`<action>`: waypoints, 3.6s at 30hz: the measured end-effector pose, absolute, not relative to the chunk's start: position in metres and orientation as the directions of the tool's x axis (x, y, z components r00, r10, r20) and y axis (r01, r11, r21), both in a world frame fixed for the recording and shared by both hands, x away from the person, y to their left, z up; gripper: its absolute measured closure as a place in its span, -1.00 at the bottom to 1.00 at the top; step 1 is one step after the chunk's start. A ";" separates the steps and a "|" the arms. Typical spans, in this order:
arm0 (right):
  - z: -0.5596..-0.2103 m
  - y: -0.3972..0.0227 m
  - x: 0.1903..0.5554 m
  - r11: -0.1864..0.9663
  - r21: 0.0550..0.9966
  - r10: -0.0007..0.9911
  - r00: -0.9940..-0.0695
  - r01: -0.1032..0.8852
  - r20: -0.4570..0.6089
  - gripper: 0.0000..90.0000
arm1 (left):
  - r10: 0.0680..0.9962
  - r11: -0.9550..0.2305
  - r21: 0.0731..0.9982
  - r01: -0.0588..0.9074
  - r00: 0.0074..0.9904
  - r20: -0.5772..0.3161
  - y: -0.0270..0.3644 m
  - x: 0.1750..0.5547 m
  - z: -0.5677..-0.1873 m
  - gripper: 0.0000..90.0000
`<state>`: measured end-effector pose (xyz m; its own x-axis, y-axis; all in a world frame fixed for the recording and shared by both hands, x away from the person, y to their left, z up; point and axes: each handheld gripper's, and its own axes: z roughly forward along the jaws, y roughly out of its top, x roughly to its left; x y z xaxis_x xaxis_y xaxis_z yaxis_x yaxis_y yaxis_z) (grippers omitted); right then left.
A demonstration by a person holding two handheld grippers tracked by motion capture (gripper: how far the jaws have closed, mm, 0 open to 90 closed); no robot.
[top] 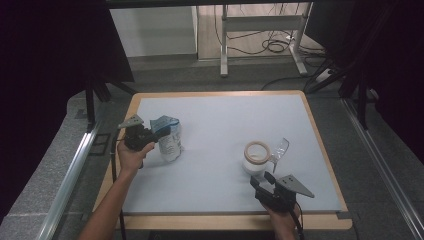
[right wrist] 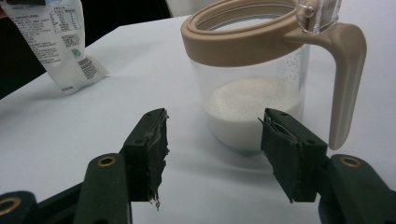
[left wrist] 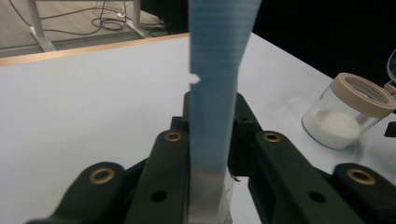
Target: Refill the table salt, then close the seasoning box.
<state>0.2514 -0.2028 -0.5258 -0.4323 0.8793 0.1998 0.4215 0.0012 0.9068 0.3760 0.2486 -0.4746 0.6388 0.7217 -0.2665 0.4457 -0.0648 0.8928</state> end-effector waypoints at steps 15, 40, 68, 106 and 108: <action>-0.526 -0.203 0.251 0.004 0.909 0.880 -0.433 0.417 0.195 -0.08 | 0.739 -0.095 0.885 0.456 0.628 -0.244 0.246 0.377 -0.478 0.09; -0.524 -0.206 0.250 -0.005 0.915 0.881 -0.430 0.404 0.195 -0.08 | 0.743 -0.135 0.868 0.478 0.628 -0.231 0.258 0.346 -0.485 -0.26; -0.464 -0.253 0.261 -0.035 0.976 0.928 -0.355 0.214 0.111 1.00 | 0.755 -0.199 0.837 0.510 0.624 -0.201 0.252 0.325 -0.502 -0.33; -0.464 -0.229 0.292 0.049 0.968 0.878 -0.473 0.244 0.075 1.00 | 0.741 -0.211 0.824 0.526 0.635 -0.216 0.253 0.315 -0.515 -0.33; -0.466 -0.220 0.297 0.070 0.964 0.861 -0.503 0.257 0.072 1.00 | 0.741 -0.212 0.823 0.527 0.635 -0.216 0.253 0.315 -0.515 -0.33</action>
